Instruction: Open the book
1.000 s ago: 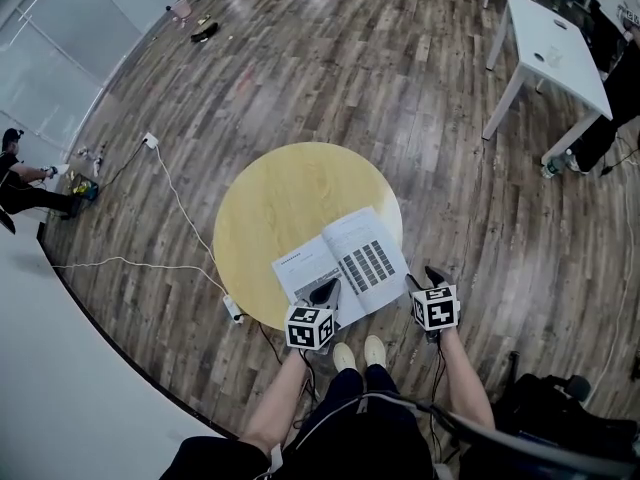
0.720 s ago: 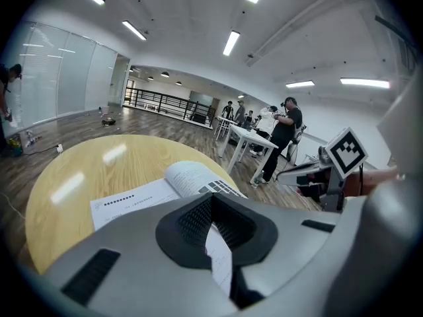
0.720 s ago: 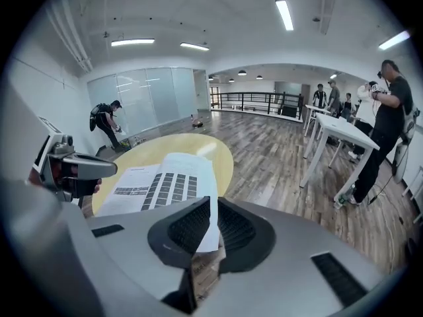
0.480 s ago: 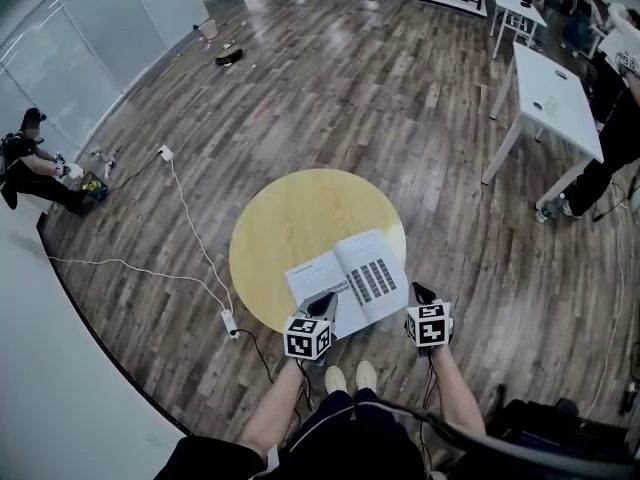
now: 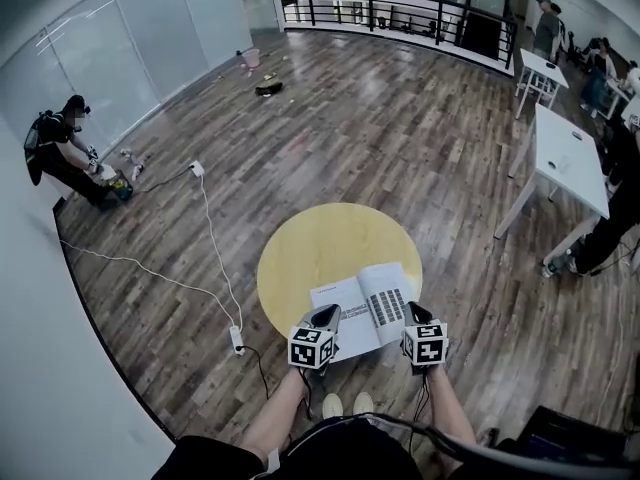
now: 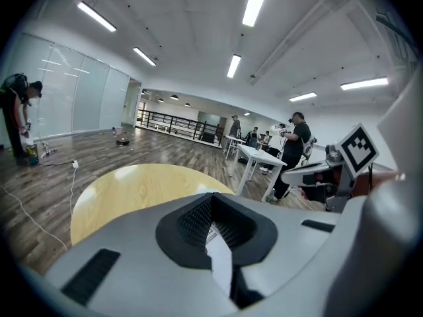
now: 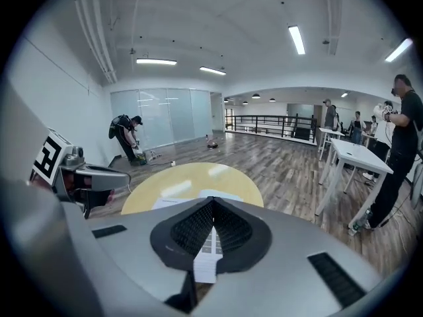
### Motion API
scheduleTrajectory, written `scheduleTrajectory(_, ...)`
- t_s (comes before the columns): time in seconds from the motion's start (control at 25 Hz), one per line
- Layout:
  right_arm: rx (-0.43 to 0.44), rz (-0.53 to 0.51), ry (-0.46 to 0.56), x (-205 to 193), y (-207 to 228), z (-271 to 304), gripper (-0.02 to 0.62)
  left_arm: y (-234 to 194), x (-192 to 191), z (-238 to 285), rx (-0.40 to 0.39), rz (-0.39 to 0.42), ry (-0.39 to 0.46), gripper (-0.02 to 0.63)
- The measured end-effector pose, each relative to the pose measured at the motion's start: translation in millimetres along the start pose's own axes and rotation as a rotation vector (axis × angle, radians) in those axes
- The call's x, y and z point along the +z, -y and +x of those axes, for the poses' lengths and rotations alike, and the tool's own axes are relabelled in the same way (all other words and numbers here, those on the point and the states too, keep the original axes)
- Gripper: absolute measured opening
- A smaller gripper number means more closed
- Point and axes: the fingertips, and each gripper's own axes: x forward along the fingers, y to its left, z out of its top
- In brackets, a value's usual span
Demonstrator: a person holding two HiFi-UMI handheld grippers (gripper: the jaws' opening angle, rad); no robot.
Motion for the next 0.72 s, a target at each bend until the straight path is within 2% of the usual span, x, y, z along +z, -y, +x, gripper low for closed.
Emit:
scheduleTrajectory(0.44,0.113,-0.092,0.105,66.6,-66.8,6.7,0.005,-54.2,43.5,-62.9,0.135,-0.024,0.137,-0.002)
scheduleTrajectory(0.72,0.211,-0.145,0.141,84.7,-125.8,13.9,0.005,-80.6,55.2,-108.8,0.214,-0.032,0.205,-0.002)
